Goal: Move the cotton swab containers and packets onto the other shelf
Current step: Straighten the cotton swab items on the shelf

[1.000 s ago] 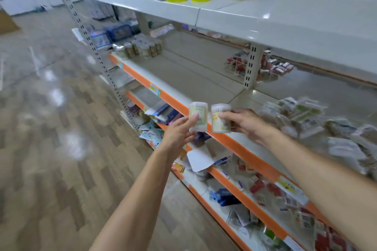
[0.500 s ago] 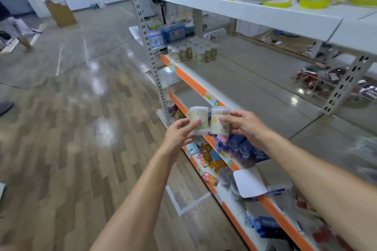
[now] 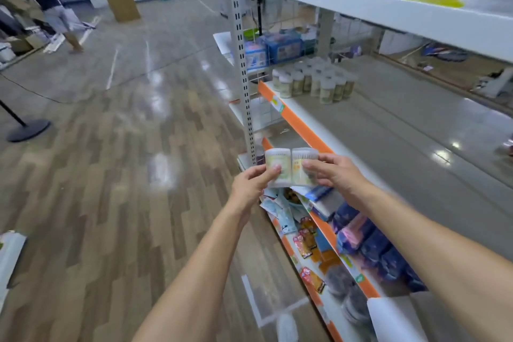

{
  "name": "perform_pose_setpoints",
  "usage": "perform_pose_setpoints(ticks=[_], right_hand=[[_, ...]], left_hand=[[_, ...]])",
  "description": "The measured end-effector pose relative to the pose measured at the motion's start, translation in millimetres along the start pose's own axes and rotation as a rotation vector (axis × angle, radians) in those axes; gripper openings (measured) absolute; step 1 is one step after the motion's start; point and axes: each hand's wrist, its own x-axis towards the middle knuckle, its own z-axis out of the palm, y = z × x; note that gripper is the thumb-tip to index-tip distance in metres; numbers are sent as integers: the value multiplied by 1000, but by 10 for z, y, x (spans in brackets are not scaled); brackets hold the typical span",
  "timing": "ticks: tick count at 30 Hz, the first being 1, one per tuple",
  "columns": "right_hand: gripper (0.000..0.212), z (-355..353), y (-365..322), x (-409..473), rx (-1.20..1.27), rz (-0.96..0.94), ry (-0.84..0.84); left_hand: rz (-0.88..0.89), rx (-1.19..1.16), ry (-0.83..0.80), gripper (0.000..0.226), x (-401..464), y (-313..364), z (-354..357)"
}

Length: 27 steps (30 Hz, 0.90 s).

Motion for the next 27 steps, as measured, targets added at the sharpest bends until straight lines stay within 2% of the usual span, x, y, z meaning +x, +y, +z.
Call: perform_pose_setpoints(ticks=[8,14,19,21,24,27], right_hand=[[34,111,-399,1032,30,14,59],[12,218,-549,1591,74,-36,176],[18,332,-539,2068,140,-63,362],[20,363,-529,2233,147,-62,461],[31,373,-510,2426,131,-41,592],[36,368,-509,2534,129,-13,712]], left_hand=[[62,96,-5,39,1176,449,-232],[119,187,-61,46,1977,579,-356],[149,298,-177,49,2716,709,-383],[203,359,-273,46,2987,812,-406],[296,483,-449,59,3331,992,-421],[371,621,-531,60,3542,1161,-366]])
